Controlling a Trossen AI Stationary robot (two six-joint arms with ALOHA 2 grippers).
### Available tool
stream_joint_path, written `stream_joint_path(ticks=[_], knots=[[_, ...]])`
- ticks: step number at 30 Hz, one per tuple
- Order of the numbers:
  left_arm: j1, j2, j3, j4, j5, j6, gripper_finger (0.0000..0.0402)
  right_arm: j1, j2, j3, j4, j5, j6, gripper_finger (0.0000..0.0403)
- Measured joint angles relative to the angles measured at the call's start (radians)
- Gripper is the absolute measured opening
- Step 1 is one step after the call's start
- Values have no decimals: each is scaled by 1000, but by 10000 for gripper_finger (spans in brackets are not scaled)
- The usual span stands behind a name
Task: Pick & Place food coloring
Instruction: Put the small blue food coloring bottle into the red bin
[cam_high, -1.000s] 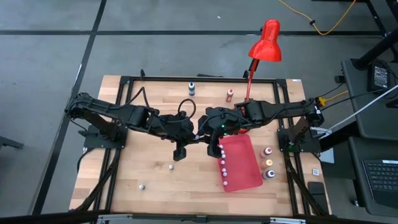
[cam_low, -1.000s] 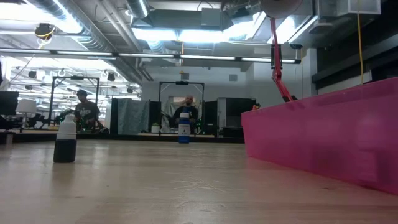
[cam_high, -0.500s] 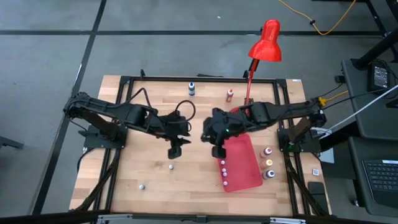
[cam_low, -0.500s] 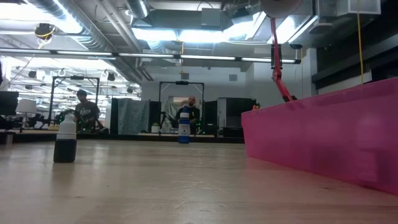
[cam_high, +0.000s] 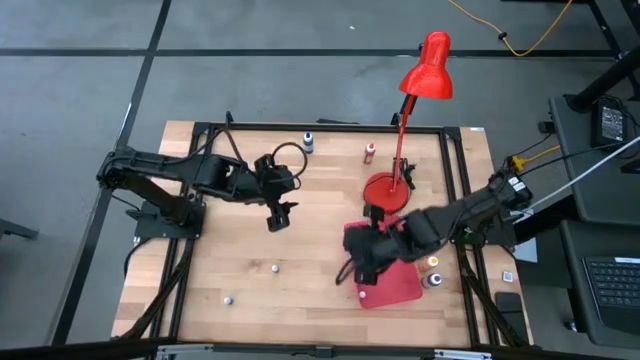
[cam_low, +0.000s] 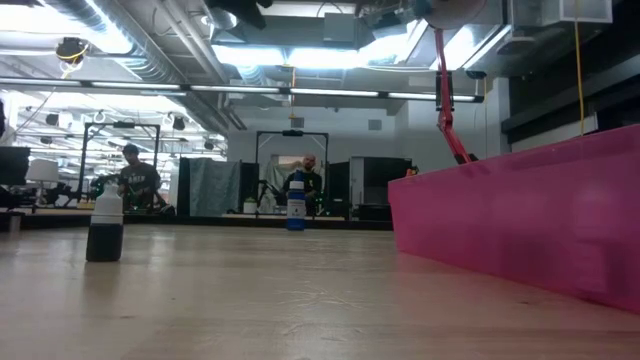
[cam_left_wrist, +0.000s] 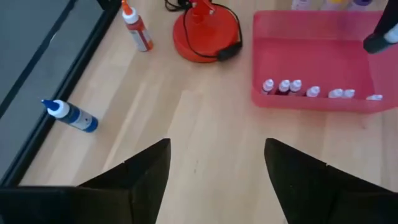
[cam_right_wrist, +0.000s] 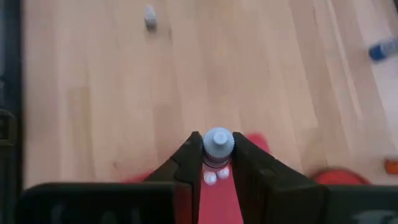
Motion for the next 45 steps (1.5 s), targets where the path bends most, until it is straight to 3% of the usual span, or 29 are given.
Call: stream_joint_path(ticks=[7,15,23,30,35,41,45], knots=[[30,0,0,4,0,16,255,105,1,-233,27,75,186,68],[33,0,0,5,3,9,255,192,1,-441,277,126,300,67],[33,0,0,4,3,-38,255,201,-14,-527,316,144,379,70],[32,0,0,4,3,-40,255,256,-151,-628,436,101,551,66],[32,1,0,8,2,-40,255,296,-215,-695,507,101,521,68],[32,1,0,10,-16,-39,255,311,-204,-800,724,45,401,65],[32,1,0,10,-14,-39,255,311,-205,-845,745,62,396,66]])
